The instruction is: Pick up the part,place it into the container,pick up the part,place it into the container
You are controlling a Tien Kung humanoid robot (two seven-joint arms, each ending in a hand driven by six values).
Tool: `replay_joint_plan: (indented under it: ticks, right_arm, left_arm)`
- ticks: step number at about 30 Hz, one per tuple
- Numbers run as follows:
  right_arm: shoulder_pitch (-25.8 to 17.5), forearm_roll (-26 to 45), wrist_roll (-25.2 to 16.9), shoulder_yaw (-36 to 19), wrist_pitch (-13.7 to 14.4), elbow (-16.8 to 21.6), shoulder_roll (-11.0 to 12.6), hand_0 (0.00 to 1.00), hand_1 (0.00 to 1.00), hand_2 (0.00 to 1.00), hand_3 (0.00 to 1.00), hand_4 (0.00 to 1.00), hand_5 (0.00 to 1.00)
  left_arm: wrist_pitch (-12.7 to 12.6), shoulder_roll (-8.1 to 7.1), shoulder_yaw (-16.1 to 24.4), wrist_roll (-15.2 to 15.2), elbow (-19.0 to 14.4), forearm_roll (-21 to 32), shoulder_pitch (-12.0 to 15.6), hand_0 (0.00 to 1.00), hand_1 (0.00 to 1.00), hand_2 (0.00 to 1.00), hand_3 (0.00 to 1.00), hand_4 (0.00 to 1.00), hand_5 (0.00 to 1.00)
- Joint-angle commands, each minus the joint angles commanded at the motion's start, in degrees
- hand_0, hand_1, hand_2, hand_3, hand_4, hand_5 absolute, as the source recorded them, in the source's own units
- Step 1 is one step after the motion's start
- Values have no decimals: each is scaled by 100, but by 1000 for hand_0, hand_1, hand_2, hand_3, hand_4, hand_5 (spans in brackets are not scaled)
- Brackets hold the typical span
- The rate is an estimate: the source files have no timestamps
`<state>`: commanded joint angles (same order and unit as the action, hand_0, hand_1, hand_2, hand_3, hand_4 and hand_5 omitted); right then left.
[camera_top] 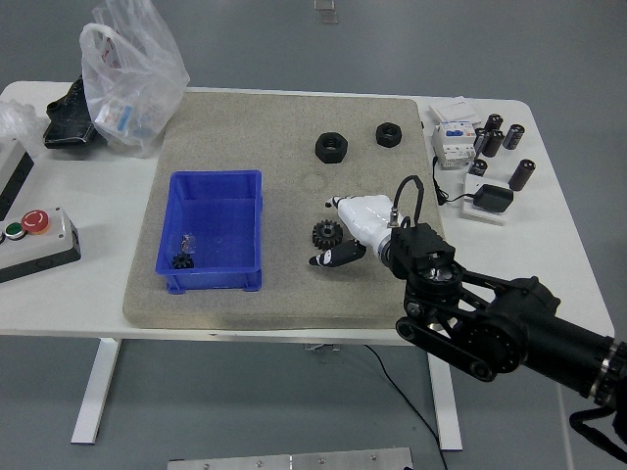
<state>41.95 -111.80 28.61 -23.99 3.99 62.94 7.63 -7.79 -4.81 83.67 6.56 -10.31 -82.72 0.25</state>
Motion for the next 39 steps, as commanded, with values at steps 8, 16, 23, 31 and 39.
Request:
replay_joint_plan:
  ticks: [8, 16, 23, 31, 39]
  right_arm:
    - [69, -51, -127, 204, 241, -412, -174, 168, 411, 564, 650, 414, 288]
    - [72, -132, -193, 180, 344, -485, -153, 171, 398, 504, 592, 156, 157]
    - [66, -198, -267, 185, 408, -437, -110, 156, 346, 357, 473, 111, 6]
    - [237, -316, -436, 209, 637, 257, -63, 158, 349, 310, 413, 92, 2]
    - [677, -216, -924, 627, 1094, 573, -349, 247, 395, 322, 438, 126, 2]
  left_arm:
    - [2, 5, -19, -2, 0, 10, -9, 665, 478, 531, 627, 624, 239]
    - [1, 7, -12, -2, 0, 5, -4, 665, 477, 531, 626, 624, 240]
    - [0, 10, -66, -27, 0, 58, -8, 665, 478, 532, 627, 624, 238]
    - [-3, 9, -35, -15, 0, 40, 8, 665, 477, 532, 627, 624, 239]
    - [-2, 9, -59, -12, 0, 61, -5, 665, 479, 532, 627, 626, 243]
